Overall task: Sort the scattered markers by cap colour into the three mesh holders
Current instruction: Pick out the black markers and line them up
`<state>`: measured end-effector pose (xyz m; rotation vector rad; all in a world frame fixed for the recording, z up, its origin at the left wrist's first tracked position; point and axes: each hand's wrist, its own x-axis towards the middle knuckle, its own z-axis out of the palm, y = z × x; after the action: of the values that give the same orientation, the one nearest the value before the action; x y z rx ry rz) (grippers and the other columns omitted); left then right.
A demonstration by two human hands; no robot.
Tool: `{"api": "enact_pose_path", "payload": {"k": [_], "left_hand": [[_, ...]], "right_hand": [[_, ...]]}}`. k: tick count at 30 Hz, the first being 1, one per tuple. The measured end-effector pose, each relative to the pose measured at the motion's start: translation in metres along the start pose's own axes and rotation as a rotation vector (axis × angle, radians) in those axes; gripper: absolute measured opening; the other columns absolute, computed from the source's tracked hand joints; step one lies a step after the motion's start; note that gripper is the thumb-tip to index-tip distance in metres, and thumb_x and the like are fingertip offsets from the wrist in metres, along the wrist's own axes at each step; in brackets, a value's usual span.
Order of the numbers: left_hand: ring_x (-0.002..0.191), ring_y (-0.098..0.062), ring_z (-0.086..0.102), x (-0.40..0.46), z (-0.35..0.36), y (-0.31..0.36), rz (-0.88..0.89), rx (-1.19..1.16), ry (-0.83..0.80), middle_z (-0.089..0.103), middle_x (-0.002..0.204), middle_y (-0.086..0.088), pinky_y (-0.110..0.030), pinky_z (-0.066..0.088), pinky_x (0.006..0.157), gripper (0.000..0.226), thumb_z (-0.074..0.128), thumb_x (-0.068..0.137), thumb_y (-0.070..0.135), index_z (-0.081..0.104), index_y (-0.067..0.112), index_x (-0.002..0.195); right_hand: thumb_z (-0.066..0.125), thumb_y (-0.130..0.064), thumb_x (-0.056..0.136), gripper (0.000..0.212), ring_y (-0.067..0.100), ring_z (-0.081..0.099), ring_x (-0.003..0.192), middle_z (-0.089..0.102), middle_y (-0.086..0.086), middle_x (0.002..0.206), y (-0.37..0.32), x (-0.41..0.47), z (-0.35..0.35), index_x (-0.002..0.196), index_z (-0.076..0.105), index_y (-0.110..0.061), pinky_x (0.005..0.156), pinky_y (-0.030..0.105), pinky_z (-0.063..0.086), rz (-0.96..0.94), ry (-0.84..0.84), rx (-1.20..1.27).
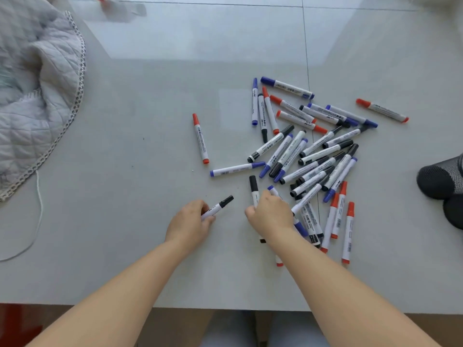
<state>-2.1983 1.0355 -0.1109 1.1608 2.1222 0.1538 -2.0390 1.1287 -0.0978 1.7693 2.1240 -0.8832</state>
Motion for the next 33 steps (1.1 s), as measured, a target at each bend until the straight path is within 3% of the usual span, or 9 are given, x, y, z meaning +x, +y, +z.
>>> {"api": "enact_pose_path", "payload": {"k": [3,6,10,15,18,24,29,33], "left_hand": [[0.070,-0.026,0.052,0.010,-0.012,0.012,0.006,-0.167,-0.003,0.057,0.078,-0.001,-0.031,0.035,0.055,0.012,0.046,0.093,0.032,0.041,0.021,0.092],[0.061,-0.024,0.047,0.027,-0.027,0.038,0.069,-0.212,0.110,0.049,0.065,0.003,-0.030,0.030,0.048,0.014,0.041,0.095,0.034,0.040,0.020,0.098],[0.068,-0.025,0.050,0.063,-0.041,0.077,0.075,-0.150,0.126,0.052,0.068,0.002,-0.031,0.032,0.052,0.016,0.044,0.091,0.037,0.049,0.022,0.095],[0.072,-0.025,0.049,0.105,-0.041,0.114,0.055,-0.045,0.127,0.052,0.070,-0.002,-0.028,0.033,0.053,0.019,0.045,0.089,0.031,0.058,0.019,0.083],[0.070,-0.022,0.048,0.121,-0.036,0.127,0.067,-0.058,0.110,0.049,0.065,0.003,-0.027,0.030,0.050,0.022,0.048,0.089,0.036,0.055,0.022,0.072],[0.078,-0.021,0.055,0.141,-0.013,0.148,0.115,0.059,0.095,0.057,0.084,0.002,-0.029,0.040,0.061,0.026,0.056,0.083,0.048,0.061,0.023,0.087],[0.075,-0.022,0.054,0.144,-0.002,0.156,0.068,0.114,0.125,0.053,0.081,0.003,-0.029,0.041,0.059,0.028,0.056,0.081,0.049,0.057,0.022,0.089],[0.066,-0.021,0.049,0.143,-0.004,0.155,0.041,0.060,0.126,0.051,0.072,0.002,-0.027,0.033,0.051,0.024,0.053,0.080,0.042,0.051,0.019,0.084]], "right_hand": [[0.044,-0.023,0.082,0.016,0.028,0.046,0.067,0.049,0.008,0.073,0.010,-0.002,-0.013,0.083,0.041,-0.008,0.055,0.030,0.032,0.027,0.060,0.109],[0.048,-0.027,0.082,0.016,0.026,0.050,0.070,0.055,0.006,0.073,0.022,0.003,-0.036,0.082,0.047,-0.011,0.055,0.032,0.032,0.102,0.098,0.330],[0.054,-0.027,0.078,0.013,0.019,0.049,0.065,0.053,0.000,0.071,0.033,0.023,-0.065,0.079,0.050,-0.015,0.053,0.028,0.036,0.177,0.110,0.523],[0.053,-0.027,0.082,0.019,0.014,0.046,0.057,0.050,-0.001,0.067,0.036,0.065,-0.083,0.067,0.044,-0.019,0.046,0.026,0.030,0.226,0.115,0.538],[0.052,-0.029,0.084,0.020,0.019,0.047,0.060,0.050,0.001,0.068,0.034,0.084,-0.084,0.073,0.047,-0.013,0.047,0.026,0.029,0.250,0.124,0.479],[0.053,-0.023,0.082,0.019,0.026,0.052,0.067,0.056,0.010,0.077,0.027,0.113,-0.081,0.075,0.053,-0.005,0.054,0.027,0.035,0.288,0.098,0.388],[0.056,-0.023,0.076,0.029,0.022,0.045,0.055,0.045,0.001,0.058,0.022,0.126,-0.089,0.055,0.039,-0.013,0.044,0.023,0.026,0.345,0.042,0.412],[0.056,-0.027,0.073,0.025,0.025,0.056,0.056,0.051,0.003,0.057,0.023,0.130,-0.103,0.056,0.046,-0.011,0.049,0.027,0.046,0.377,-0.041,0.512]]}}
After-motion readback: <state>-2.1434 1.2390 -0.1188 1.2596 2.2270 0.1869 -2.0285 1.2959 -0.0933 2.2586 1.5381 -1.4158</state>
